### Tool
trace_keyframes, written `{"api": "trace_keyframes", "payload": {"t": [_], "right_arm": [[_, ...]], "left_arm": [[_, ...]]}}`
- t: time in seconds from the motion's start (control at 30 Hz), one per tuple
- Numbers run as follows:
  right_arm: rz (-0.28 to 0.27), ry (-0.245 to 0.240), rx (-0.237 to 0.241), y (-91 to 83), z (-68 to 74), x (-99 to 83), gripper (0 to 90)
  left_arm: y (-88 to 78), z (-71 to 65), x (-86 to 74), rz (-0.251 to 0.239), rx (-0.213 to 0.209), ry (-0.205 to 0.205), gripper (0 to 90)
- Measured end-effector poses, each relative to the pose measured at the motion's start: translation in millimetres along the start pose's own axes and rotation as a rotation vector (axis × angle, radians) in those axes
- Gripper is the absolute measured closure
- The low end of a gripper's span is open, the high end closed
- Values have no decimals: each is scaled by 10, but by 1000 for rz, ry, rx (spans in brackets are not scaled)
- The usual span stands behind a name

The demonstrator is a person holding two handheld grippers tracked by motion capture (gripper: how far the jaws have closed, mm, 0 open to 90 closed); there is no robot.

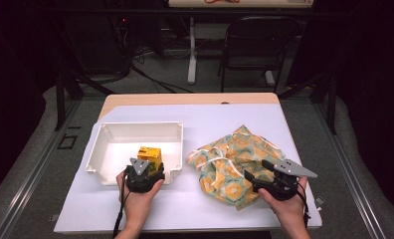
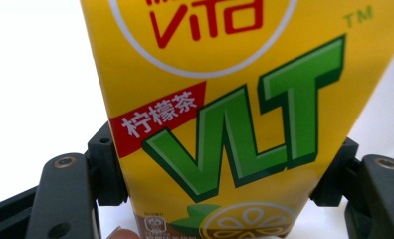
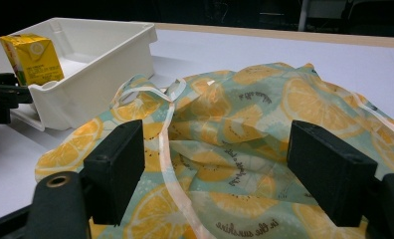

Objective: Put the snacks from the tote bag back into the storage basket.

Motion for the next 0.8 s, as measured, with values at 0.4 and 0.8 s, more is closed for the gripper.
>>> {"api": "trace_keyframes", "payload": {"t": [0.4, 0.8], "right_arm": [[3, -4, 0, 6, -4, -8, 216], [8, -11, -7, -19, -19, -22, 211]], "left_arm": [[-164, 64, -5, 52, -137, -6, 204], [-596, 226, -83, 66, -184, 28, 362]]}}
Point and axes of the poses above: each handheld gripper's, and its own axes: y roughly forward along the jaws, x roughly out of its top, z roughly to its left, the point moved 7 cm from there along y, roughly forward along the jaws, and after that the axes turned 7 degrees about x, right-handed, at the moved point
